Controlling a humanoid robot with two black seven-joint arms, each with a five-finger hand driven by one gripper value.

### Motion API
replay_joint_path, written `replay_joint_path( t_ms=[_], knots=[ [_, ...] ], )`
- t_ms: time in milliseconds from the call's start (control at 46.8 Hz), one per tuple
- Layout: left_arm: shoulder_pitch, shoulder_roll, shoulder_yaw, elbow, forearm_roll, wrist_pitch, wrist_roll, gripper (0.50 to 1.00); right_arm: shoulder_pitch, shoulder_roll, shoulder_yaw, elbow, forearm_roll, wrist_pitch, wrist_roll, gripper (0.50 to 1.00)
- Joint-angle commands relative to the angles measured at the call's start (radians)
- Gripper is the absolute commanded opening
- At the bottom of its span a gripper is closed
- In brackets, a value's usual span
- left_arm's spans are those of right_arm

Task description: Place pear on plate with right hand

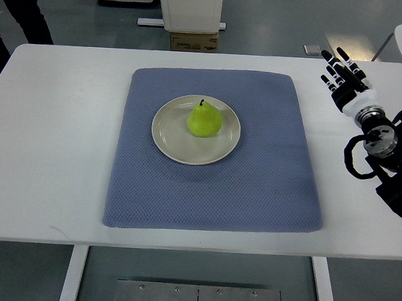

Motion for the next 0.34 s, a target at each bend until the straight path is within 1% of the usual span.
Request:
replay_joint_path(
  t_ms=[0,320],
  knots=[
    [0.000,0.000,0.000,0.000,0.000,0.000,0.000,1.000,-0.009,0.000,0.000,-0.001,0.001,0.000,-0.001,1.000],
    [0.000,0.000,0.000,0.002,0.000,0.000,0.000,1.000,-0.032,0.000,-0.011,-0.001,-0.001,-0.001,0.015,1.000]
  ],
)
